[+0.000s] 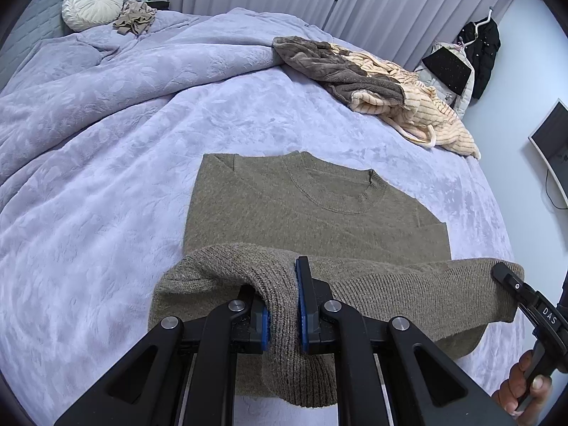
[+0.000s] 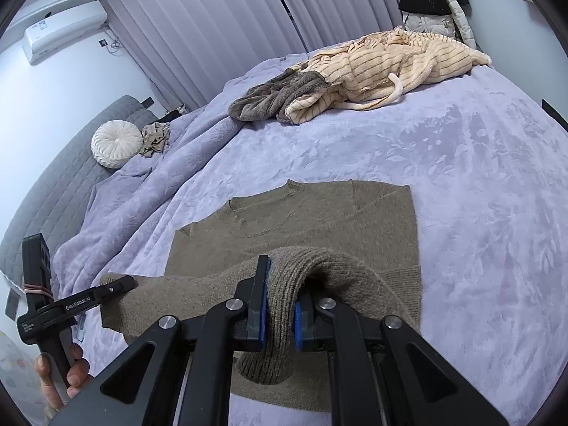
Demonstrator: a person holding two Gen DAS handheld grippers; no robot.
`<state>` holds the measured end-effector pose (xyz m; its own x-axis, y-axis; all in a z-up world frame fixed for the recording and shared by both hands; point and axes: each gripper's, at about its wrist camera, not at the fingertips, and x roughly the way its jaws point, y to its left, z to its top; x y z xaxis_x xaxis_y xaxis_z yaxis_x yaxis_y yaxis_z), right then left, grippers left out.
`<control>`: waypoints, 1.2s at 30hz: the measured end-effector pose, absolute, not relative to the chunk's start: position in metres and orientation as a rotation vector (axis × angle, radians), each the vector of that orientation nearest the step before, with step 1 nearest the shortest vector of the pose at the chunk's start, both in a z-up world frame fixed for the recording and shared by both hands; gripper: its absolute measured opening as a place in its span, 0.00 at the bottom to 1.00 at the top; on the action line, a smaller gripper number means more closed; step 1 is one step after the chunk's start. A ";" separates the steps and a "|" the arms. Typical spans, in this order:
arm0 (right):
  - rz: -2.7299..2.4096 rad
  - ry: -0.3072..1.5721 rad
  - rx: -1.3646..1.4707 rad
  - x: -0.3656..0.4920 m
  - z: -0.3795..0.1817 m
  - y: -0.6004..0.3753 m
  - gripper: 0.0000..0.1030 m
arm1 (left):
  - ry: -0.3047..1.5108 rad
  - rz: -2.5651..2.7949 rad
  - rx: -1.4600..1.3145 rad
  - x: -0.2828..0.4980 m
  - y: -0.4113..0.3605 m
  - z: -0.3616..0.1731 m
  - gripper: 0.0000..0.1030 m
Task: Fold small clothes
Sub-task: 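Carry the held hem with both tools toward the sweater collar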
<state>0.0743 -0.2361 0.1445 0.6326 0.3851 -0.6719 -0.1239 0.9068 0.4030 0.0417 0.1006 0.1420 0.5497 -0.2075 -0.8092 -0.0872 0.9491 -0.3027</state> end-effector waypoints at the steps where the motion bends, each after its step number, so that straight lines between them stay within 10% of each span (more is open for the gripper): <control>1: 0.296 0.839 0.340 0.077 0.144 -0.237 0.11 | 0.991 -0.074 -0.327 0.044 0.101 0.142 0.13; 36: 0.236 0.923 0.389 0.156 0.096 -0.247 0.11 | 1.059 -0.053 -0.304 0.130 0.086 0.107 0.13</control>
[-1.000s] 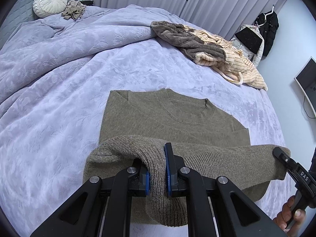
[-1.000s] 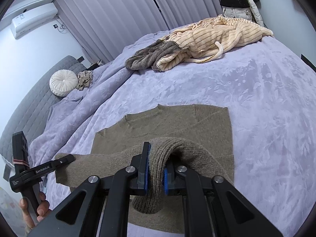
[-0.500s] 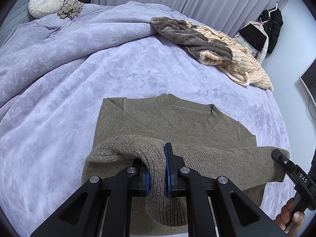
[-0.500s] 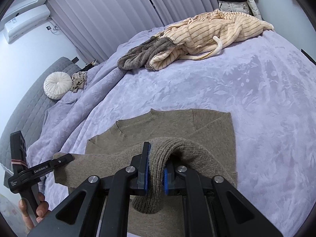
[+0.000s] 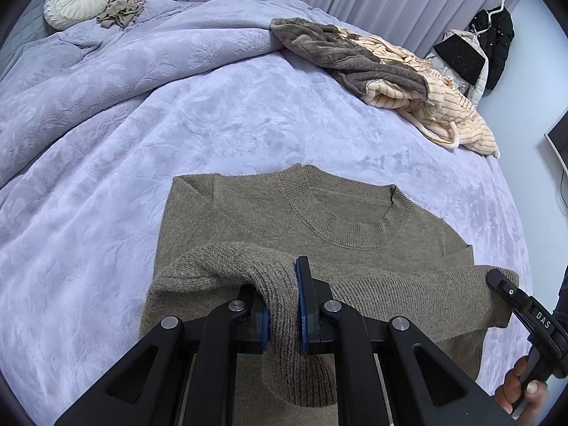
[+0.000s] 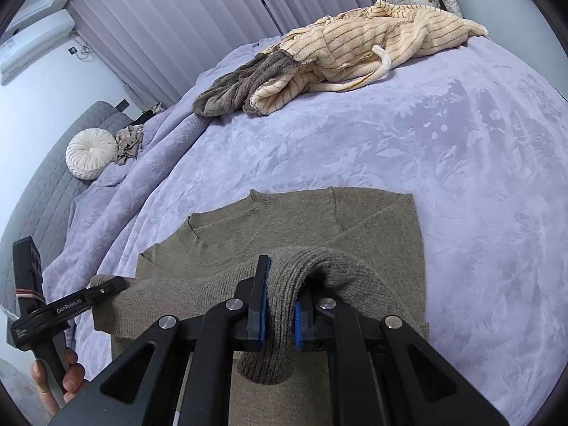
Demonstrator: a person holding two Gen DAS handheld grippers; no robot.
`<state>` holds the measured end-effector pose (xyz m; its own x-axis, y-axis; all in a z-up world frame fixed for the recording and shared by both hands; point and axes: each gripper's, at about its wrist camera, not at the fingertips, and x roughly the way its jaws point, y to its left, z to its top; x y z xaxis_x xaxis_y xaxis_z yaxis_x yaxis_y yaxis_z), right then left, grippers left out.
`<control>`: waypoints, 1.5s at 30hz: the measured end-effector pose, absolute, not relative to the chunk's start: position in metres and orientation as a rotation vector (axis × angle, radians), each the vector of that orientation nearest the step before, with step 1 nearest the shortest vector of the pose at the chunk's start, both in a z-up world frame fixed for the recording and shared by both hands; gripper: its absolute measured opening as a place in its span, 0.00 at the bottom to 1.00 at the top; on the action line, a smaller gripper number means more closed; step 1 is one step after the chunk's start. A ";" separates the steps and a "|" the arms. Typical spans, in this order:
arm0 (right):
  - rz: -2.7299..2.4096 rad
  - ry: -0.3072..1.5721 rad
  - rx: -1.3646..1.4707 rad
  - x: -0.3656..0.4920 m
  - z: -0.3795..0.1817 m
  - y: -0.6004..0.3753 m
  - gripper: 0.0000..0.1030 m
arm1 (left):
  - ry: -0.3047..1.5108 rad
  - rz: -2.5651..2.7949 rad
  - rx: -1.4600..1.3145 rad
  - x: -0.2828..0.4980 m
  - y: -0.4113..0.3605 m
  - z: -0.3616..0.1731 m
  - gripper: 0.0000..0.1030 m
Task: Fold small clothes
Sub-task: 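Carry the held hem with both tools toward the sweater collar, then lower the hem at the collar and open both tools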
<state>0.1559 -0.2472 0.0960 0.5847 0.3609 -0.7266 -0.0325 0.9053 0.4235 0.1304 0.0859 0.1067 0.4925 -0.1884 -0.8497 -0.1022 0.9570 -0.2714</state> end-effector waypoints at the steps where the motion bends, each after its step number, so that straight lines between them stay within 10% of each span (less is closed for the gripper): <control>1: 0.235 0.925 0.389 0.157 0.095 -0.247 0.11 | 1.062 -0.052 -0.303 0.132 0.085 0.105 0.13; 33: 0.199 1.016 0.424 0.196 0.048 -0.256 0.11 | 1.157 -0.042 -0.303 0.177 0.081 0.053 0.13; 34: 0.199 1.020 0.430 0.197 0.046 -0.256 0.11 | 1.180 -0.046 -0.311 0.180 0.082 0.049 0.17; 36: 0.212 1.032 0.474 0.201 0.041 -0.260 0.14 | 1.212 -0.085 -0.379 0.186 0.087 0.041 0.61; 38: 0.221 1.037 0.527 0.202 0.038 -0.265 0.17 | 1.187 -0.108 -0.430 0.185 0.090 0.042 0.85; 45: 0.228 0.925 0.547 0.181 0.063 -0.275 0.72 | 1.126 -0.139 -0.431 0.165 0.098 0.059 0.86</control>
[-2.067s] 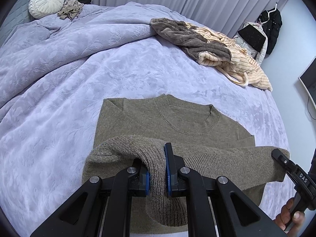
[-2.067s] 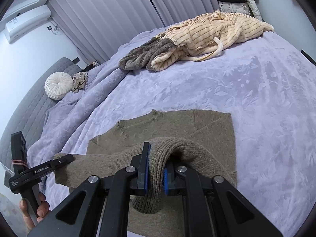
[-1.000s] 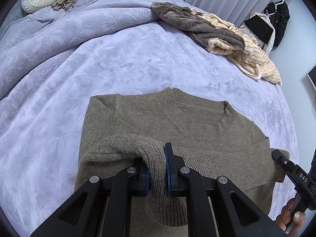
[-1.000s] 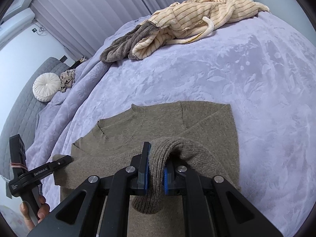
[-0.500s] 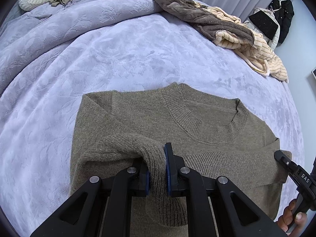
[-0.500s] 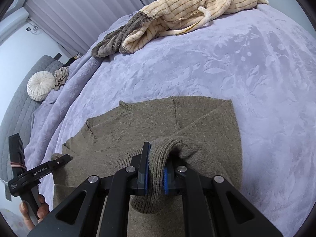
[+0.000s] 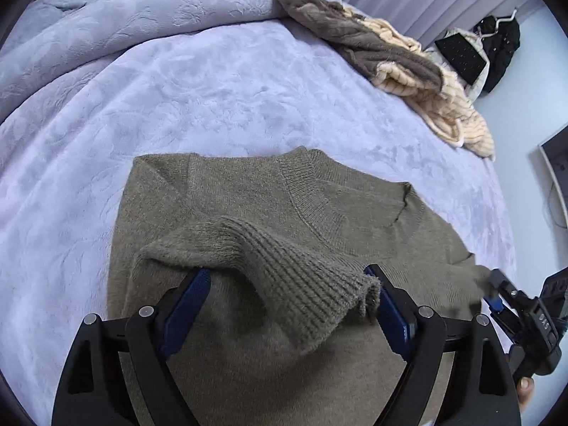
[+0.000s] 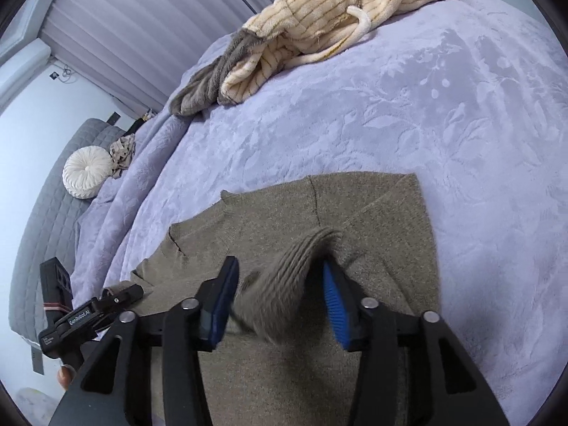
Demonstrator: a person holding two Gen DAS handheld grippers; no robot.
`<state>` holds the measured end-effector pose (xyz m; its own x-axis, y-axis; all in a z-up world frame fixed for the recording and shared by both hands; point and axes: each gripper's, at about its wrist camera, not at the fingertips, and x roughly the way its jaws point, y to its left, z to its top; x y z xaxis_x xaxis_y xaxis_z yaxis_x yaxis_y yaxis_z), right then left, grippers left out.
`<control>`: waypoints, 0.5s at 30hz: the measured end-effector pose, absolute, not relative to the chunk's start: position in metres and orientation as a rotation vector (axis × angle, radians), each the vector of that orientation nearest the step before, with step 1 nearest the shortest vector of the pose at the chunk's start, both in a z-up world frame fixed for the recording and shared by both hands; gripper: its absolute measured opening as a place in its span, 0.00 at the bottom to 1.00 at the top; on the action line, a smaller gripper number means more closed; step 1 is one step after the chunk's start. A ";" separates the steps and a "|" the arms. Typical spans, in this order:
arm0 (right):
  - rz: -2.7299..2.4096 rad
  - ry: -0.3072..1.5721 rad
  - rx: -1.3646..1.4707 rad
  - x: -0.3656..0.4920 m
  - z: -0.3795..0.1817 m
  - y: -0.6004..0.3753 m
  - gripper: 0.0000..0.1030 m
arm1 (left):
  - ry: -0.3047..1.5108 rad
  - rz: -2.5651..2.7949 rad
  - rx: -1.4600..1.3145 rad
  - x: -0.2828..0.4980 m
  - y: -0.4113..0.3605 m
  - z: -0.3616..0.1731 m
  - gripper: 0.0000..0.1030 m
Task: Fold small clothes
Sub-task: 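Lower the hem at the collar and open both tools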
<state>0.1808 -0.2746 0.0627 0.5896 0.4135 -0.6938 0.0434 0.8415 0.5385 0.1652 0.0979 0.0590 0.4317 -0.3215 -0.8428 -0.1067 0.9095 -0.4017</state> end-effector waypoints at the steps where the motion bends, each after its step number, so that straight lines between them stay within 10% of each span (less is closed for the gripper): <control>1: 0.228 0.891 0.556 0.176 0.069 -0.278 0.75 | 1.119 -0.140 -0.434 0.162 0.100 0.060 0.86; 15: 0.334 0.943 0.460 0.178 0.057 -0.254 0.76 | 1.050 -0.115 -0.506 0.201 0.110 0.069 0.86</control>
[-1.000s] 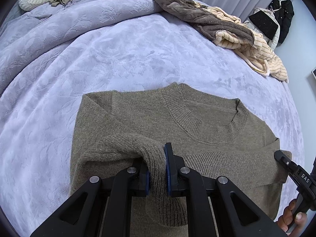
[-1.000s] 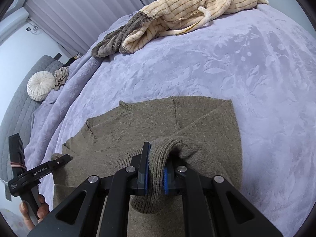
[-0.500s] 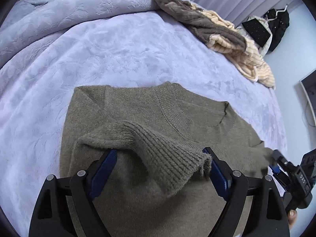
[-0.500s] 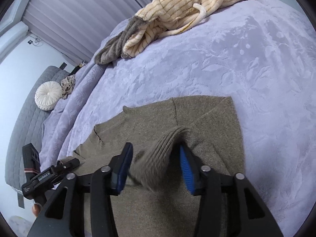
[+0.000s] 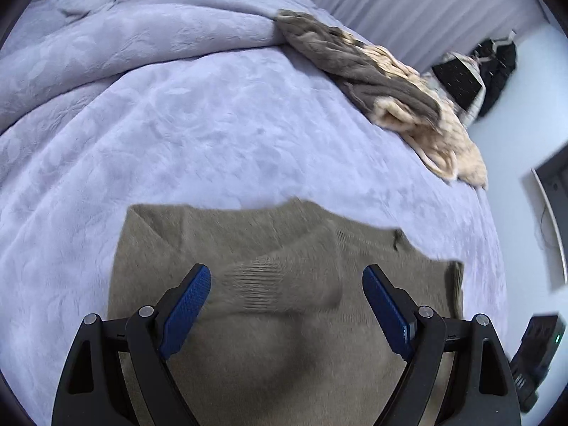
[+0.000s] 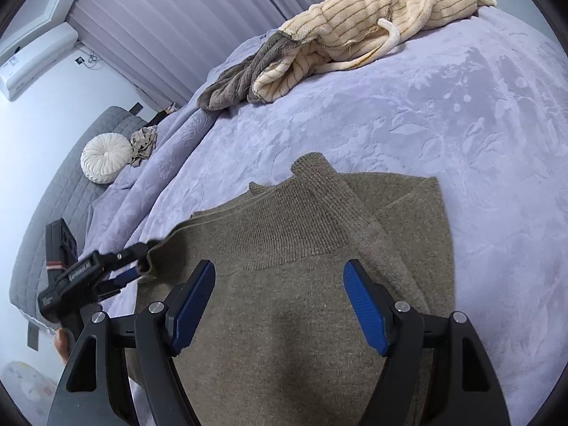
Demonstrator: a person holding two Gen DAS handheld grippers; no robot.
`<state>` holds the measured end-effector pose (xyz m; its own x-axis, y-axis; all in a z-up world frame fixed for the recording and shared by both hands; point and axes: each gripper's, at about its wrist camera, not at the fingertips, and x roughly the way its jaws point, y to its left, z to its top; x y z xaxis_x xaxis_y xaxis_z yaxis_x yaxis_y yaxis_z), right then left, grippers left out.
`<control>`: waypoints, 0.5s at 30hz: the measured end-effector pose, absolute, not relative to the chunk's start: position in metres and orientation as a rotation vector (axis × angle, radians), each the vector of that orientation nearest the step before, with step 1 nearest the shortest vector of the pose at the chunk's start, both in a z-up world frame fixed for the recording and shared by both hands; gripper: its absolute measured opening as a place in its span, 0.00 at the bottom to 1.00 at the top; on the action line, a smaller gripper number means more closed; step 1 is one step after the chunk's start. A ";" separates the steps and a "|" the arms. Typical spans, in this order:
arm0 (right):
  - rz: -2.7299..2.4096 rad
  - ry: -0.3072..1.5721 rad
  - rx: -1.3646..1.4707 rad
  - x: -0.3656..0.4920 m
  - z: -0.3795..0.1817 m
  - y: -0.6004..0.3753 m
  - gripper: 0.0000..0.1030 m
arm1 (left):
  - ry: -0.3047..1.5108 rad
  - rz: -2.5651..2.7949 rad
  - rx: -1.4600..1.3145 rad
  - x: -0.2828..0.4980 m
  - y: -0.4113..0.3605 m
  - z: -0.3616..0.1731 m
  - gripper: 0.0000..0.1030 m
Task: Fold small clothes
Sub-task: 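Withdraw both open tools from the folded sweater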
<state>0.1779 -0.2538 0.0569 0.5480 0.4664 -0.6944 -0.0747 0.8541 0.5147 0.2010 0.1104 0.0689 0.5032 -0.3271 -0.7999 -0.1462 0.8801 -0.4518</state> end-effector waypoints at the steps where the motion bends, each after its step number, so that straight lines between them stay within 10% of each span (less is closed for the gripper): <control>1: 0.342 0.949 0.449 0.181 0.056 -0.250 0.76 | 1.057 -0.107 -0.529 0.206 0.116 0.067 0.86; 15: 0.091 0.937 0.325 0.222 0.058 -0.289 0.76 | 1.104 -0.364 -0.274 0.203 0.061 0.058 0.86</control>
